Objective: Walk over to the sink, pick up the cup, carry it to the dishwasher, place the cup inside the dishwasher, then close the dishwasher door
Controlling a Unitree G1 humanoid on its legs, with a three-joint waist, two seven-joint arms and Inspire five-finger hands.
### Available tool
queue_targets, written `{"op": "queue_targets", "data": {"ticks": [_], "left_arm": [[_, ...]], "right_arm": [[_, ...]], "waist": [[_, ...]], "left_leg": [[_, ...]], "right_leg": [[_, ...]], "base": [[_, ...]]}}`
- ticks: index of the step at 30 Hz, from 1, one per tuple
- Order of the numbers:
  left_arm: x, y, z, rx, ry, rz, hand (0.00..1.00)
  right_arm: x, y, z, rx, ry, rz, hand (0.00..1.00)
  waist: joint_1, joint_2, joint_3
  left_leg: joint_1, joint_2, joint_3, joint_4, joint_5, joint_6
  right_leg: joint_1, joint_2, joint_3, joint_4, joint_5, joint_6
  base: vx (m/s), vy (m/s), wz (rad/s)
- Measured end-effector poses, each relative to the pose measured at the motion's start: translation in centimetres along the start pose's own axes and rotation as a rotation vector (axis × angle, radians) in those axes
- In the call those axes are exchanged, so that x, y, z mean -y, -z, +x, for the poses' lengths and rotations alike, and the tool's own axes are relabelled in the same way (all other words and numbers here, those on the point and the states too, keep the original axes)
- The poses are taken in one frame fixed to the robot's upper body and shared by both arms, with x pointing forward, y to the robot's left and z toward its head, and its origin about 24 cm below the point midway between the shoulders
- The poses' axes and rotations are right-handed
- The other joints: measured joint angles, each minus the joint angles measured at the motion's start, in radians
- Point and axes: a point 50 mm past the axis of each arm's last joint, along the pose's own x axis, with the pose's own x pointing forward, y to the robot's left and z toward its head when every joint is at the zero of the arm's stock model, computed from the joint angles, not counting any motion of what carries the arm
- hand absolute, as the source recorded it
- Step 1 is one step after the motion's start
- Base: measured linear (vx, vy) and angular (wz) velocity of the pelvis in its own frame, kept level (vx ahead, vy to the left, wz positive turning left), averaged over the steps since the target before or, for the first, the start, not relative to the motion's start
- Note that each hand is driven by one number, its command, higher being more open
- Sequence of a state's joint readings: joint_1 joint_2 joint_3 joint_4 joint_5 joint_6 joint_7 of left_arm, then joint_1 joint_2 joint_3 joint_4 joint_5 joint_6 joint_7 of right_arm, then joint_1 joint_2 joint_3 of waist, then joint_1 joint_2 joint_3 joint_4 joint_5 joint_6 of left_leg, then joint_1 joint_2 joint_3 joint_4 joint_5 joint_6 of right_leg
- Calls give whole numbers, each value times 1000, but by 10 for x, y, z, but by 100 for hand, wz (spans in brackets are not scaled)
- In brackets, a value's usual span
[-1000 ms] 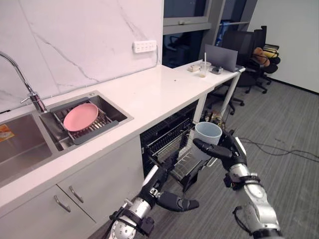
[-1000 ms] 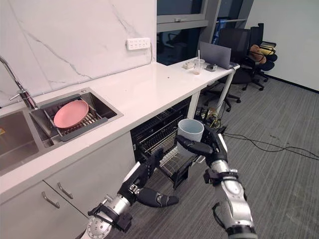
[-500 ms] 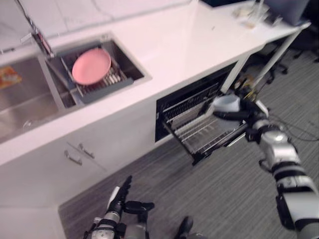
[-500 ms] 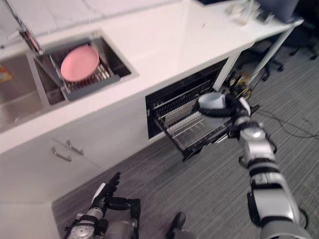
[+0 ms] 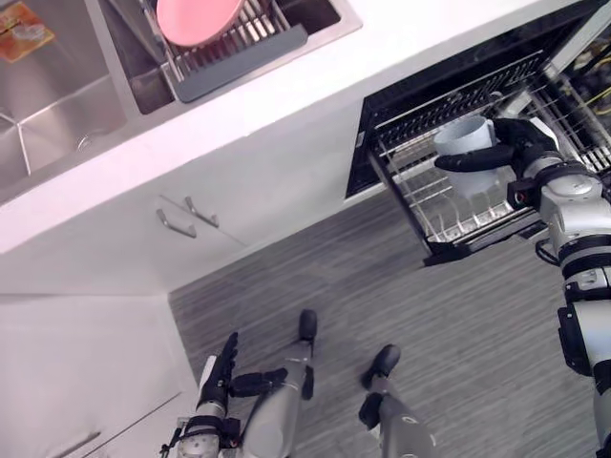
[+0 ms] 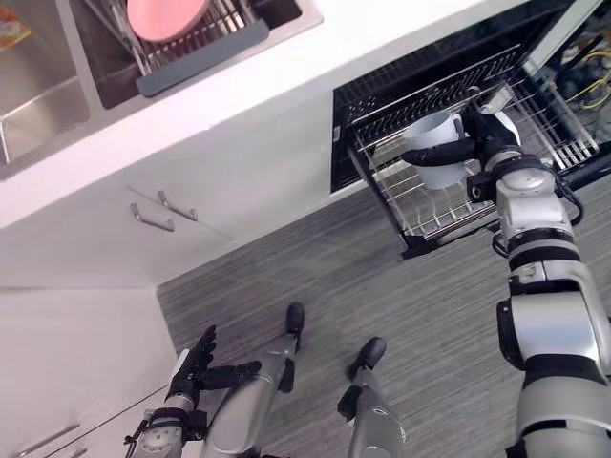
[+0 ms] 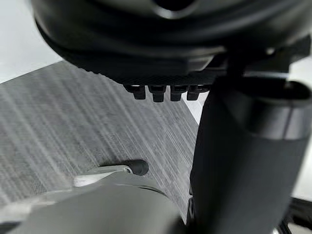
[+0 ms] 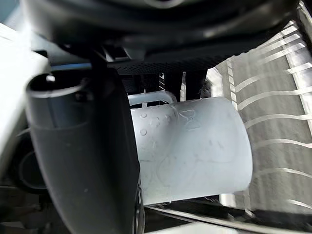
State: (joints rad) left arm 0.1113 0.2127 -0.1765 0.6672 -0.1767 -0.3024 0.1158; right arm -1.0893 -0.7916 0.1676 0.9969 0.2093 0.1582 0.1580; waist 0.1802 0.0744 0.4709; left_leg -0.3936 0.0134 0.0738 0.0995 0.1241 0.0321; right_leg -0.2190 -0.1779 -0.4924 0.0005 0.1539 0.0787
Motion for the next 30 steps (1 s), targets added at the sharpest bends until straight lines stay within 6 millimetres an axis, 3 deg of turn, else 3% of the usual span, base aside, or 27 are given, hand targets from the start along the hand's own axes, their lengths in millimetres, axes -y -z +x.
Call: {"op": "queue_targets", "data": {"ticks": [6,12,13,30], "left_arm": [[9,-5,5,17,23,-28,100],[20,-9,8,23,51,-63,100],[21,-10,8,23,54,-70,100],[28,-13,8,23,80,-79,100]], "right_arm": [[9,19,-1,-97,30,-2,0],[27,13,-2,-118,88,-8,0],[28,16,-3,-131,91,-8,100],[35,-7,-2,-79,76,0,100]], "waist": [[8,47,16],[32,91,20],[38,96,20],[46,118,21]], "left_leg": [[-67,1,-6,14,15,7],[-113,1,-17,18,23,8],[-117,0,-17,16,25,10],[-99,7,-23,-1,41,5]], "right_leg": [[-69,-5,-4,29,-16,-19],[-121,-11,-13,62,-34,-25],[-129,-13,-12,70,-38,-25],[-145,-23,-14,140,-83,-33]], "base": [[-24,19,3],[-19,28,5],[-8,26,4],[0,0,0]]}}
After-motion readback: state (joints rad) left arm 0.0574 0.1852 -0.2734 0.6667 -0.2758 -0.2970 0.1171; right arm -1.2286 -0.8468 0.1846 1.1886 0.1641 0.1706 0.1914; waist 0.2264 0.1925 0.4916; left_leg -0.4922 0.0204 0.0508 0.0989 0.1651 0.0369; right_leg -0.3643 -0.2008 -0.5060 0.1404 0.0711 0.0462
